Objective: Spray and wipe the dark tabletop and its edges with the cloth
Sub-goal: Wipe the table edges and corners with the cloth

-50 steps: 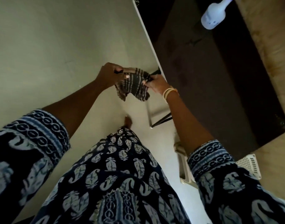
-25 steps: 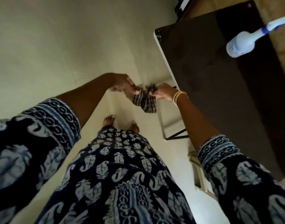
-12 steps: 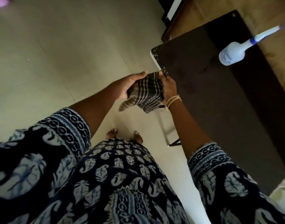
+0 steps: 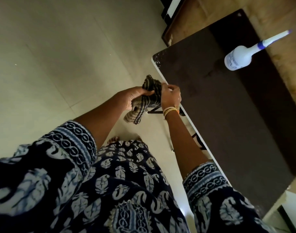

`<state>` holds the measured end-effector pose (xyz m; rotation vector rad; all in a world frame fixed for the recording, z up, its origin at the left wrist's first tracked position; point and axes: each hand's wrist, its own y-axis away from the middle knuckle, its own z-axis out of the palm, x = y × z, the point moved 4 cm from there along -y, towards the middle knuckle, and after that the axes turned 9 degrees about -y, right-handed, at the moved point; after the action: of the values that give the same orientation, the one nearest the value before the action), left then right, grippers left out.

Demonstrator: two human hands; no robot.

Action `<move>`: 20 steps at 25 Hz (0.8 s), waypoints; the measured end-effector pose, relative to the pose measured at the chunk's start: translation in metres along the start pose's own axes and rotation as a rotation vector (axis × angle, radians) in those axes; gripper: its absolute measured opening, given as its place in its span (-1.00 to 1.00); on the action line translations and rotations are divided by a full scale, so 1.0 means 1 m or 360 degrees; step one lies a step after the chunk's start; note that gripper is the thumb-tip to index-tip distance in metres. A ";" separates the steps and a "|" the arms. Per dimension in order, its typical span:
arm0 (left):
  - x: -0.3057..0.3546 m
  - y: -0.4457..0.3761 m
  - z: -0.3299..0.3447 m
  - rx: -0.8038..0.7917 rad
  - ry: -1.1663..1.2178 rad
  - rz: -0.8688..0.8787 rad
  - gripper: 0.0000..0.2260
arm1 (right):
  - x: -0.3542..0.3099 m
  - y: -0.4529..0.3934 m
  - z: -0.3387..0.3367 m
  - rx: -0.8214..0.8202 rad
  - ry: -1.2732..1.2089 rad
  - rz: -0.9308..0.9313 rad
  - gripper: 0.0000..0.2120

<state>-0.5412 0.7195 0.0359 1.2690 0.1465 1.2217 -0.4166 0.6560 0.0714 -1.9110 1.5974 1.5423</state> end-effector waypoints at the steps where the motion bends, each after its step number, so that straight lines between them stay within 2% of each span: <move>1: 0.002 -0.003 0.003 0.0011 -0.0035 0.0019 -0.83 | -0.002 -0.003 -0.002 0.0032 0.0104 0.0003 -0.71; 3: 0.016 -0.011 0.009 0.0064 -0.0118 0.0103 -0.76 | -0.011 -0.011 -0.007 0.0086 0.0157 -0.0175 -0.80; 6: 0.050 -0.026 0.013 0.0099 -0.0148 0.0344 -0.58 | -0.040 -0.028 -0.021 0.0236 0.0046 -0.0727 -0.85; 7: 0.064 -0.033 0.011 0.0170 -0.0214 0.0416 -0.58 | -0.051 -0.039 -0.025 0.0302 0.0002 -0.0865 -0.85; 10: 0.109 -0.046 0.003 0.0478 -0.0482 0.0666 -0.75 | -0.076 -0.087 -0.025 0.0399 0.0020 -0.1099 -0.84; 12: 0.131 -0.058 -0.012 0.0779 -0.0689 0.0782 -0.63 | -0.082 -0.114 -0.013 0.0391 0.0207 -0.1058 -0.81; 14: 0.138 -0.076 -0.036 0.1026 -0.0830 0.0697 -0.57 | -0.070 -0.132 0.005 0.0409 0.0730 -0.0859 -0.60; 15: 0.138 -0.084 -0.044 0.1066 -0.0837 0.0606 -0.58 | -0.060 -0.135 0.015 0.0336 0.0956 -0.0820 -0.47; 18: 0.127 -0.100 -0.057 0.0931 -0.0699 0.0378 -0.66 | -0.028 -0.124 0.051 -0.0104 0.1235 -0.0866 -0.29; 20: 0.114 -0.109 -0.058 0.0693 -0.0486 0.0220 -0.65 | -0.013 -0.123 0.069 -0.0134 0.1430 -0.0804 -0.24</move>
<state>-0.4660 0.8623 -0.0113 1.8560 0.1056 1.1300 -0.3537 0.7605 -0.0006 -2.9803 1.0935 0.5570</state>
